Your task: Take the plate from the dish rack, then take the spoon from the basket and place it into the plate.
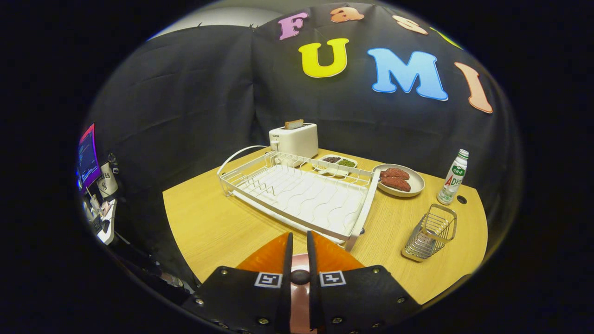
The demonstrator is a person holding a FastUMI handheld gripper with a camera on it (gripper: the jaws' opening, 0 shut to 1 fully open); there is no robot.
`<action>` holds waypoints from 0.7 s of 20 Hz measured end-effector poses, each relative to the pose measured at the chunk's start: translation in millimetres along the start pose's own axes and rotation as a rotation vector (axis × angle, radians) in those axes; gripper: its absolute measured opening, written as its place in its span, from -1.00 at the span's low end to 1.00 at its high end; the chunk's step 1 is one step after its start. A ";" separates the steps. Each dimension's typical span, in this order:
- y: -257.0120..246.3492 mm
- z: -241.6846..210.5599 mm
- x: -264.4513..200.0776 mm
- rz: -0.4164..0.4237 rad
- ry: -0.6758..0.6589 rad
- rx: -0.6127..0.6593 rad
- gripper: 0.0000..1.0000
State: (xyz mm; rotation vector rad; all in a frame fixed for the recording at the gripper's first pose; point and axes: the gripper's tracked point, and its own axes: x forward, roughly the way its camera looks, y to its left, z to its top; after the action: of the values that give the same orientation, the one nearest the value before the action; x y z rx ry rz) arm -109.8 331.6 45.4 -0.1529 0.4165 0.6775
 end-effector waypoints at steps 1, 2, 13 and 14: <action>-4.4 3.4 -1.2 -0.013 -0.009 -0.003 -0.67; -8.2 9.9 -3.5 -0.024 -0.019 -0.004 -0.66; -83.1 111.9 -74.8 -0.271 -0.294 0.062 -0.50; -90.5 120.2 -84.1 -0.302 -0.320 0.069 -0.50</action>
State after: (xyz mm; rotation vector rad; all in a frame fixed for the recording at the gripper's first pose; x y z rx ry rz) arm -72.3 245.8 190.1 -0.0388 0.1044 0.3803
